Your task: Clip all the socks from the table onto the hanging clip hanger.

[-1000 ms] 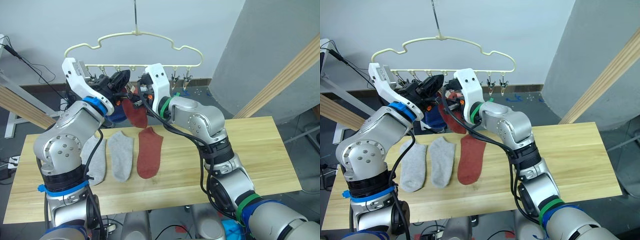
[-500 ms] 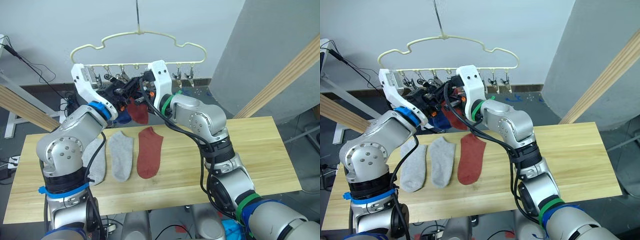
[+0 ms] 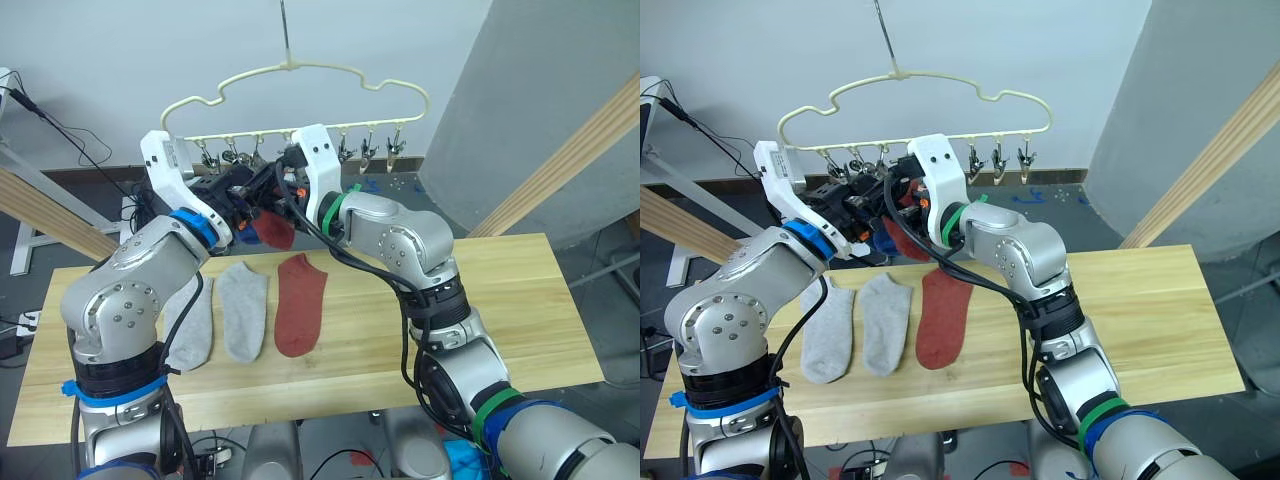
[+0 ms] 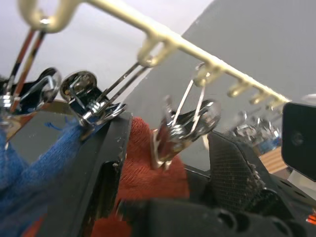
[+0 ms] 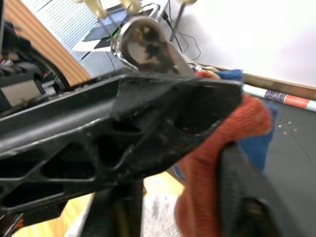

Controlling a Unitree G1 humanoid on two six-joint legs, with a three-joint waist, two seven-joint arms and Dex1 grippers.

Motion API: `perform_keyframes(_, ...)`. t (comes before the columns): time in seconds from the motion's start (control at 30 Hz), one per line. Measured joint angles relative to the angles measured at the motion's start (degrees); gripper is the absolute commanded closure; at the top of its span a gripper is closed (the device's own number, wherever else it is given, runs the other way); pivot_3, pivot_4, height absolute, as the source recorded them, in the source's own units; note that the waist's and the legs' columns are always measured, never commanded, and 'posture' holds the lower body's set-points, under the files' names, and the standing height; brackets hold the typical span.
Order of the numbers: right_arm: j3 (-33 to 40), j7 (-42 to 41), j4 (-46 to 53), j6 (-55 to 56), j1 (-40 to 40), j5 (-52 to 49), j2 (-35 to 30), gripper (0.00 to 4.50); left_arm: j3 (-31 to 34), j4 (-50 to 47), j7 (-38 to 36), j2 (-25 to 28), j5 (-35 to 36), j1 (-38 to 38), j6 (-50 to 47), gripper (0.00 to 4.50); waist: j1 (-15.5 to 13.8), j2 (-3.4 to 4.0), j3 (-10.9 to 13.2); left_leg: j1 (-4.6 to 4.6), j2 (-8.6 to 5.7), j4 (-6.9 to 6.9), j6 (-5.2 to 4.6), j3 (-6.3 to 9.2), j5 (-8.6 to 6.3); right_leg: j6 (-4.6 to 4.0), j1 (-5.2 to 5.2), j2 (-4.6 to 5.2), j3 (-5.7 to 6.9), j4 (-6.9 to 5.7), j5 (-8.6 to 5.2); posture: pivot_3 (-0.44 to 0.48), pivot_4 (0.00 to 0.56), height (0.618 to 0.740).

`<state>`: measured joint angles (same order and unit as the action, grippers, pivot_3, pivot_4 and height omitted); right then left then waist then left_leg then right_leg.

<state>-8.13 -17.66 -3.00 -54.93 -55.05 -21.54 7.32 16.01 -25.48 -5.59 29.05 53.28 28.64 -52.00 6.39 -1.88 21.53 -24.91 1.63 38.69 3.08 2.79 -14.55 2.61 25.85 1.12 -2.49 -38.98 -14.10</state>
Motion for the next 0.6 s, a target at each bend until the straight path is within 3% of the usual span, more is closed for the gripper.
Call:
perform_keyframes(0.3, -2.48, -2.47, 9.76, -4.84, 6.92, -0.68, -5.45, 2.76, -1.28, -5.83, -4.94, 4.84, -4.86, -8.08, 1.53, 1.71, -0.34, -0.01, -0.03, 0.0, -0.01, -0.06, 0.0, 0.03, 0.01, 0.0, 0.06, 0.01, -0.01, -0.02, 0.0, -0.146, 0.333, 0.74)
perform_keyframes(0.6, -4.09, -3.67, 15.37, -8.39, 10.09, -2.24, -9.43, 2.76, -2.14, -7.96, -6.38, 4.68, -9.09, -12.46, 4.45, 1.71, -0.56, -0.03, -0.04, 0.0, -0.02, -0.05, 0.0, 0.01, 0.01, 0.0, 0.06, -0.02, 0.0, -0.03, 0.0, -0.138, 0.326, 0.74)
